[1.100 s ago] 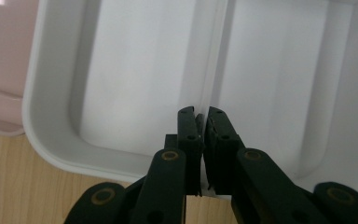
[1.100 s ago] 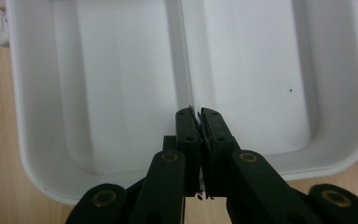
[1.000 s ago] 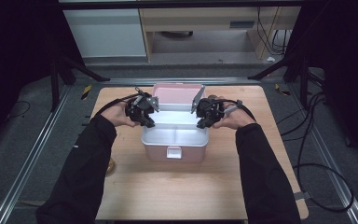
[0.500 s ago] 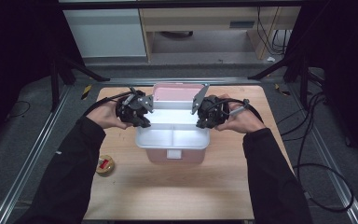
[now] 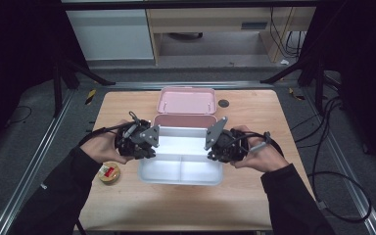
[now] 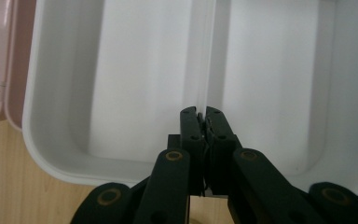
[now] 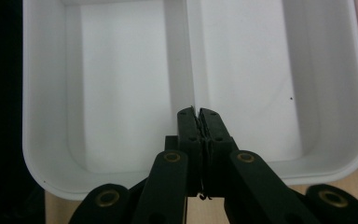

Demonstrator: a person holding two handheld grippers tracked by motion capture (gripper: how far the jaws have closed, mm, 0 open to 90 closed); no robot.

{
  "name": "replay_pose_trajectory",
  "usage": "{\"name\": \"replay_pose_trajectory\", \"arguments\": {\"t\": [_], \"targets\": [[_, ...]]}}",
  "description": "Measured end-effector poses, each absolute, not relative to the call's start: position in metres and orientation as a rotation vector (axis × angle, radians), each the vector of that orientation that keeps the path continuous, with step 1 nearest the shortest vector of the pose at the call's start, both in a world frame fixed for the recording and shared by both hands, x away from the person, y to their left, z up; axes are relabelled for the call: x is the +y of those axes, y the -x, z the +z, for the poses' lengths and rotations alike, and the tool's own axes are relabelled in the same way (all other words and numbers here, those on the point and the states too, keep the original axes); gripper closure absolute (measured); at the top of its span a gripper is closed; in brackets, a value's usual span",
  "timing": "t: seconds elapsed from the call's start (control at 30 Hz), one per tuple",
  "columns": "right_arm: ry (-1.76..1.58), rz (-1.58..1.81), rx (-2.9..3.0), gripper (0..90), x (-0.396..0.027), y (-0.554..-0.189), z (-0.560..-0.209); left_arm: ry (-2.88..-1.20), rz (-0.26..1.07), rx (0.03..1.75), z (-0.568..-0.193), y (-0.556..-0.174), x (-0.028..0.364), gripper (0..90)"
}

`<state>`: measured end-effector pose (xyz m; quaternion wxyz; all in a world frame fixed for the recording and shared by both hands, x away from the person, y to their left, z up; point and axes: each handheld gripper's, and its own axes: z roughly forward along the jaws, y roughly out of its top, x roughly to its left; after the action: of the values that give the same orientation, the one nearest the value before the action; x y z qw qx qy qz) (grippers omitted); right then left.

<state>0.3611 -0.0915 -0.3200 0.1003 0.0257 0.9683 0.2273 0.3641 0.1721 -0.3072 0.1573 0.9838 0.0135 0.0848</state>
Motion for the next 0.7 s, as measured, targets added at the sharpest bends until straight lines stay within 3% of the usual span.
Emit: {"name": "replay_pose_trajectory", "arguments": {"t": [0.3,0.7], "targets": [[-0.046,0.66,2.887,89.2,-0.088,-0.324,-0.343,-2.806,0.2,0.039,-0.333,-0.327,0.177,87.9],[-0.039,0.653,2.953,88.9,-0.082,-0.307,-0.385,-2.806,0.114,0.063,-0.378,-0.309,0.182,88.2]]}}
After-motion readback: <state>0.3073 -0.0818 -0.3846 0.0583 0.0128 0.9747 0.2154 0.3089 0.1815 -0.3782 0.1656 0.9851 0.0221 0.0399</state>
